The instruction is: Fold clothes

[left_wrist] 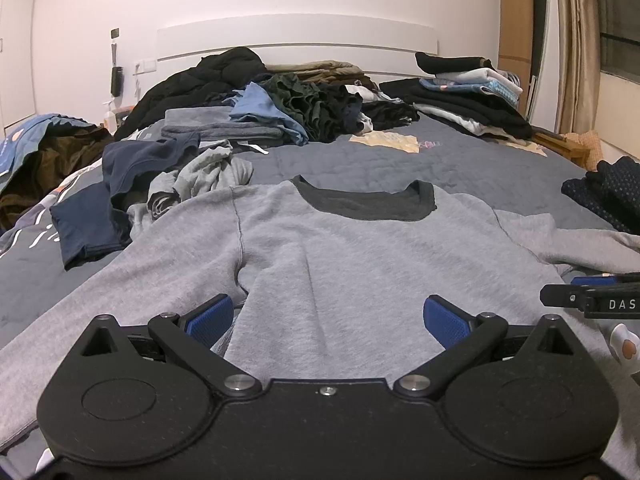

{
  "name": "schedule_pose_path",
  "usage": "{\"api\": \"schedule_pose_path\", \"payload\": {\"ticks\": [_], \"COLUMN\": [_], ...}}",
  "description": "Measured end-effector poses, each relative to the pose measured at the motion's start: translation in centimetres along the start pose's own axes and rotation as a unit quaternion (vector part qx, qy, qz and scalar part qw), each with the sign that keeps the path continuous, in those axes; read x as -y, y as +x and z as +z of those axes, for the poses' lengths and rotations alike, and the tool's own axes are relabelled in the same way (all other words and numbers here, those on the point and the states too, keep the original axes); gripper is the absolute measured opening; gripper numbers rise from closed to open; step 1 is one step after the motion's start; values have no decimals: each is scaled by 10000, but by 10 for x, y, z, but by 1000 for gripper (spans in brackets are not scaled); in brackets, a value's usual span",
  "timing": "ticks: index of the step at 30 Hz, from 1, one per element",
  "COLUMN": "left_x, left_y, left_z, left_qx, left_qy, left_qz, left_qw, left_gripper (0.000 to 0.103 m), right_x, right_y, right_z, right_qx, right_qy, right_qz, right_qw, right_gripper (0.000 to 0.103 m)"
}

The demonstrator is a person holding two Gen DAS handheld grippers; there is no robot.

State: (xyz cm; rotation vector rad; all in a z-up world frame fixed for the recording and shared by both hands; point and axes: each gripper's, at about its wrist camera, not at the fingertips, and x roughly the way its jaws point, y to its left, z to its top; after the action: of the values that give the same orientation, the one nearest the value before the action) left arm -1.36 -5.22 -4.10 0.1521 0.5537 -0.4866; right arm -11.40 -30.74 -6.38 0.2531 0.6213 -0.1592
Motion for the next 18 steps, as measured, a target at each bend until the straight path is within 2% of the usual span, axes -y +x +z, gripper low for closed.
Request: {"api": "schedule_pose_path", "payload": {"ticks": [18], "left_x": [3], "left_y": [0], "left_z": [-1], "left_qx": [-3], "left_qy": [41], "left_qz": [10], "left_qw": [10000], "left_gripper": [102], "right_x": [0], "right_y": [-4], "right_z": [2], "right_qx": [63], "right_qy": [-28], "right_qz": [13], "right_qw": [10000], "right_gripper": [60]}}
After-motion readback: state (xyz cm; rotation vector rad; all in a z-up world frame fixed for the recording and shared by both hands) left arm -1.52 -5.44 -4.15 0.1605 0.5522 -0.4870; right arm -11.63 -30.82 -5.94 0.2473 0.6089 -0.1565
